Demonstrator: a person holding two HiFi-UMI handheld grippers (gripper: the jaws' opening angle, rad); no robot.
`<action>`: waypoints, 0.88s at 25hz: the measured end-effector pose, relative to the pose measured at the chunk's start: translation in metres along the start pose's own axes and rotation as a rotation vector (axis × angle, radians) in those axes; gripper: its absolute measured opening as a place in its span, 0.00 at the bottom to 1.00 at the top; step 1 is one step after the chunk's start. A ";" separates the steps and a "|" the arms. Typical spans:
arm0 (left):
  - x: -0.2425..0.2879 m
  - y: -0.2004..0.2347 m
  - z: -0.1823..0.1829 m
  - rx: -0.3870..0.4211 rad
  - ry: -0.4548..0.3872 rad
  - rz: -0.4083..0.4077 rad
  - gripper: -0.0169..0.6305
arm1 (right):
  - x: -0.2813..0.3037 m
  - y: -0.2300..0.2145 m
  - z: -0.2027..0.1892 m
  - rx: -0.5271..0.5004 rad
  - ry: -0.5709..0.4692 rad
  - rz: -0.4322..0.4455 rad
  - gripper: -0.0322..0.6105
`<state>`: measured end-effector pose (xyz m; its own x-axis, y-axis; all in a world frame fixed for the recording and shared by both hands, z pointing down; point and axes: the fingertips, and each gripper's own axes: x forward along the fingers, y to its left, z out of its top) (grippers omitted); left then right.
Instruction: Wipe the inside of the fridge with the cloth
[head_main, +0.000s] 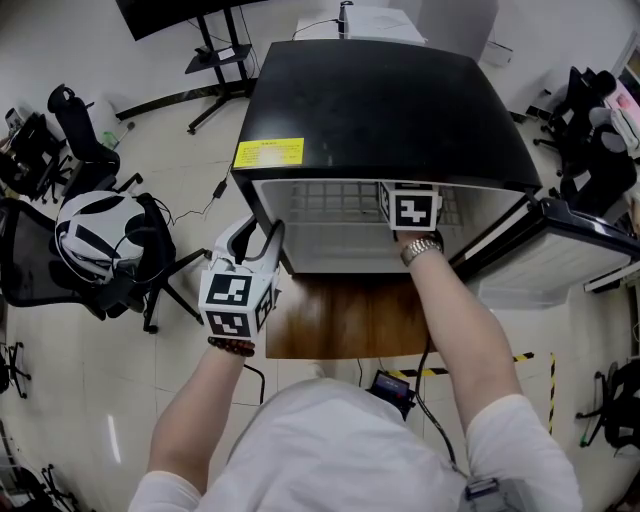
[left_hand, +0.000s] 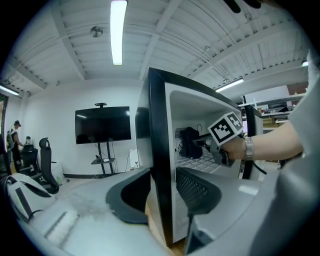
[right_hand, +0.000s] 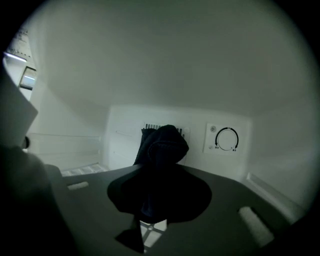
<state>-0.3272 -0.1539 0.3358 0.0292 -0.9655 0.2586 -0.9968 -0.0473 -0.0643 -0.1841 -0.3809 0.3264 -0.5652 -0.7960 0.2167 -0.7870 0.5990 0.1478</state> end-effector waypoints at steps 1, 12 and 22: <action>0.000 0.000 0.000 -0.002 0.000 0.005 0.26 | -0.001 -0.003 -0.001 0.001 0.002 -0.003 0.18; 0.003 0.002 -0.001 -0.018 0.004 0.045 0.26 | -0.006 -0.027 -0.009 0.011 0.015 -0.017 0.18; 0.004 0.003 0.000 -0.030 0.007 0.067 0.26 | -0.015 -0.055 -0.015 0.034 0.030 -0.063 0.18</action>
<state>-0.3299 -0.1577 0.3366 -0.0381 -0.9645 0.2613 -0.9983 0.0251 -0.0532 -0.1283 -0.4007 0.3291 -0.5072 -0.8287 0.2365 -0.8288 0.5443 0.1297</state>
